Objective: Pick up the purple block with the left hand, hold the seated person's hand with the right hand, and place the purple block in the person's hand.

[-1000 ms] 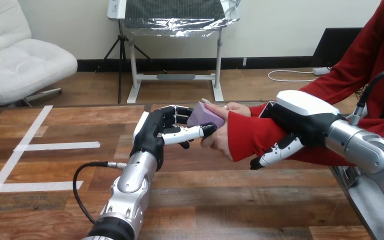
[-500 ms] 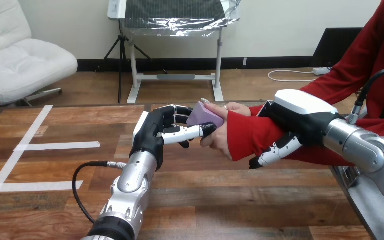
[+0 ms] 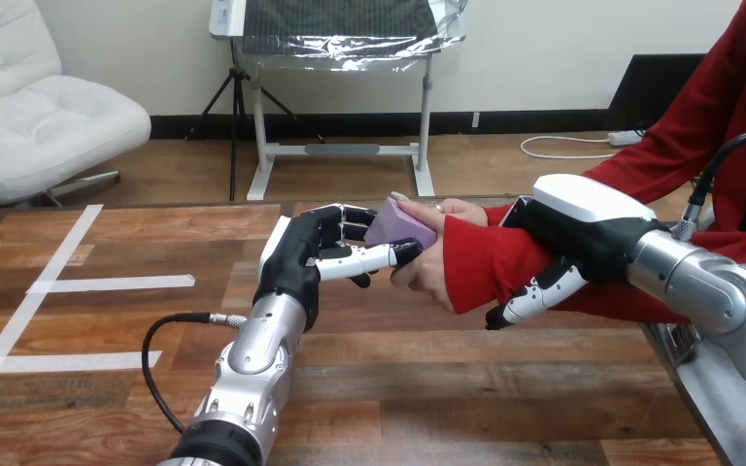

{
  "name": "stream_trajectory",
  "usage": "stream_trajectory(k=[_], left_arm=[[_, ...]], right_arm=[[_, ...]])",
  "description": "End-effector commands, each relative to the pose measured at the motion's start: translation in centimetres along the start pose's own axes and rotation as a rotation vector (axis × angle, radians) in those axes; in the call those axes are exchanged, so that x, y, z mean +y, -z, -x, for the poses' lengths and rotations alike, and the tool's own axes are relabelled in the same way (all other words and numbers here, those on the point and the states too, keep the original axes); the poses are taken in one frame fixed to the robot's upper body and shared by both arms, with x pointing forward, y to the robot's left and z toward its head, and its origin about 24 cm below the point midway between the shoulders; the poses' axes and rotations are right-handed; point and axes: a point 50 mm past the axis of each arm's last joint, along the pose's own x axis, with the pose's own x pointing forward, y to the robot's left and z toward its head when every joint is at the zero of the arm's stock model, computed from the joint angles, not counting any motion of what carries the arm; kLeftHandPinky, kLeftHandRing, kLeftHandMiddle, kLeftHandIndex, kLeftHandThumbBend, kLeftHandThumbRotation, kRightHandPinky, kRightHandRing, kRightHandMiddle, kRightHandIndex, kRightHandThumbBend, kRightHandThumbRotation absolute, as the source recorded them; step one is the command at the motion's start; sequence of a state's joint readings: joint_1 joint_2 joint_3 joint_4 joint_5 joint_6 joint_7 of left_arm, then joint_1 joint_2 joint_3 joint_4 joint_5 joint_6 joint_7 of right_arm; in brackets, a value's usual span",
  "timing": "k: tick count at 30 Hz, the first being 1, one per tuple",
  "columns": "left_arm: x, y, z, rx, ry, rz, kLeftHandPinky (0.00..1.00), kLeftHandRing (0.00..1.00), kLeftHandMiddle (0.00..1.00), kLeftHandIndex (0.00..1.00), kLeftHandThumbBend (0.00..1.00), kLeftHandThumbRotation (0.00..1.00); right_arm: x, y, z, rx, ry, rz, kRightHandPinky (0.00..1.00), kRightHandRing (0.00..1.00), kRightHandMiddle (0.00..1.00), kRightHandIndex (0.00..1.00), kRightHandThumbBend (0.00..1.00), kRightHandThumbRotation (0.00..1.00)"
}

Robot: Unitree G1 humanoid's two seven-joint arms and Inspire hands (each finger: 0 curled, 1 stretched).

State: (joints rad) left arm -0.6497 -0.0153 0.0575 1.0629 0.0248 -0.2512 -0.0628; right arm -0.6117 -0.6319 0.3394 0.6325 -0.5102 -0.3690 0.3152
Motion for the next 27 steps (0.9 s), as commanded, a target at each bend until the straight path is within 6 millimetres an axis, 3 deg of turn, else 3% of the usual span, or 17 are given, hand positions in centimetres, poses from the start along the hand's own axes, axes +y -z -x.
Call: stream_trajectory(k=[1, 3, 7, 14, 21, 27], left_arm=[[-2.5, -3.4, -1.3, -0.094, 0.123, 0.021, 0.36, 0.44, 0.5, 0.51, 0.62, 0.01], [-2.4, -3.4, -1.3, -0.084, 0.135, 0.043, 0.39, 0.48, 0.54, 0.55, 0.62, 0.02], [-2.3, -3.3, -1.3, -0.078, 0.147, 0.044, 0.48, 0.59, 0.64, 0.67, 0.59, 0.16], [-1.6, -3.3, -1.0, -0.093, 0.148, -0.015, 0.64, 0.76, 0.78, 0.81, 0.58, 0.49], [-0.7, -3.5, -0.7, -0.123, 0.126, -0.028, 0.73, 0.83, 0.84, 0.84, 0.56, 0.61], [0.0, -3.7, -0.3, -0.149, 0.098, -0.048, 0.72, 0.83, 0.86, 0.83, 0.54, 0.66]], right_arm=[[-3.9, -3.7, -1.0, -0.171, 0.154, 0.03, 0.14, 0.17, 0.22, 0.23, 0.84, 0.32], [-3.8, -3.6, -0.9, -0.174, 0.155, 0.029, 0.13, 0.17, 0.22, 0.23, 0.84, 0.33], [-3.7, -3.5, -0.9, -0.174, 0.153, 0.029, 0.13, 0.17, 0.22, 0.22, 0.84, 0.32], [-3.5, -3.2, -0.8, -0.166, 0.138, 0.03, 0.17, 0.21, 0.26, 0.25, 0.86, 0.32], [-3.3, -2.8, -0.5, -0.153, 0.106, 0.031, 0.2, 0.24, 0.3, 0.29, 0.88, 0.35], [-3.2, -2.5, -0.4, -0.131, 0.075, 0.043, 0.24, 0.29, 0.35, 0.37, 0.89, 0.39]])
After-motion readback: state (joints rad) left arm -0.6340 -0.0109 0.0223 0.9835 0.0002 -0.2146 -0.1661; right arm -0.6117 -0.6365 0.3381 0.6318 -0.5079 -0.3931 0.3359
